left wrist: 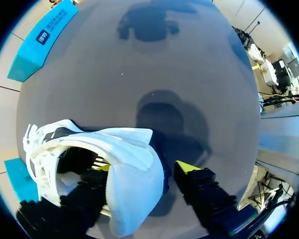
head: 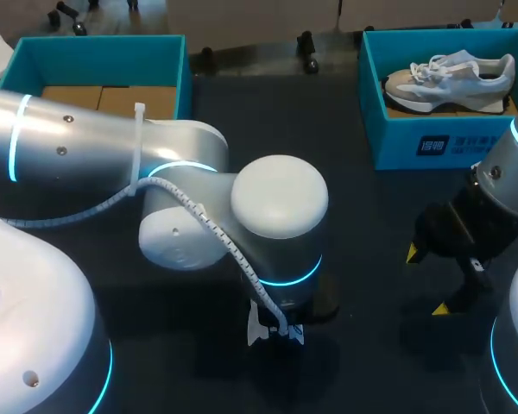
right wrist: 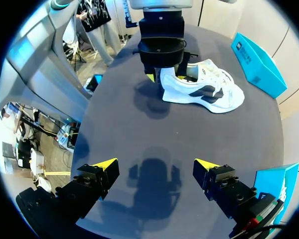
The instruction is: Take the shoe out of the shoebox, open the shoe tongue, remove and reinsert the insole, then place the shoe into the shoebox
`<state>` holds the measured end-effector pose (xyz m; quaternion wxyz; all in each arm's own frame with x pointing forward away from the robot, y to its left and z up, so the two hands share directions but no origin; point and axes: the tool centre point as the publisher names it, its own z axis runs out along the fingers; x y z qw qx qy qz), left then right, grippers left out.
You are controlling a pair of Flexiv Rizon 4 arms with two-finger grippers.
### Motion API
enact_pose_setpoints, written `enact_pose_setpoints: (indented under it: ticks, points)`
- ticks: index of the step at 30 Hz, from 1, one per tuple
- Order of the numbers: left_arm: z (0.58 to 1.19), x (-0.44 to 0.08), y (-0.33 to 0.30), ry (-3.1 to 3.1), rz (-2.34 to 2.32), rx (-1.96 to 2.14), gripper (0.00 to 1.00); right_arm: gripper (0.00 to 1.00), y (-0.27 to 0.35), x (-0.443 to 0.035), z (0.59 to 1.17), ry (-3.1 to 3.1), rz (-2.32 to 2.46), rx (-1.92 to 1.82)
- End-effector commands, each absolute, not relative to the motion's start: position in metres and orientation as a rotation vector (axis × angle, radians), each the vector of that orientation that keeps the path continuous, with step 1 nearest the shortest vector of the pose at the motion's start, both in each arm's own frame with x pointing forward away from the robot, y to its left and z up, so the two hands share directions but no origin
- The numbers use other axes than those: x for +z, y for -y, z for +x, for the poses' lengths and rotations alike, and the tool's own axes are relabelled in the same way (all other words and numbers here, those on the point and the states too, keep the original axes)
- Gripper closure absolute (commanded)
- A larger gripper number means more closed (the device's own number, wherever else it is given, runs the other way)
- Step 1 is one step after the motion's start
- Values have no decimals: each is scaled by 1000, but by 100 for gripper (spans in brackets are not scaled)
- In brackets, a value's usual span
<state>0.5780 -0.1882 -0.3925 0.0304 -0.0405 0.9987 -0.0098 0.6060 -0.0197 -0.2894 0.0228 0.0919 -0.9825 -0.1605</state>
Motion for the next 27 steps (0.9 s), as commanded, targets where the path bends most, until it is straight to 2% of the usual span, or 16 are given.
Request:
enact_pose_setpoints:
  ticks: [1, 3, 5, 6, 7, 27]
  points:
    - [577, -398, 193, -3081, -123, -5, 51, 0, 20, -291, 605, 3046, 286, -498]
    - [577, -399, 192, -3082, -124, -1, 52, 0, 20, -291, 605, 3046, 286, -498]
    - [577, -400, 192, -3085, -128, 6, 60, 0, 20, -291, 605, 3046, 286, -498]
    - [577, -400, 191, -3087, -133, 12, 70, 0, 20, -291, 605, 3046, 286, -498]
    - [578, -401, 191, -3089, -137, 15, 99, 0, 20, -291, 605, 3046, 286, -498]
    - [595, -357, 182, -3173, 53, 54, 100, 0, 20, -291, 605, 3046, 286, -498]
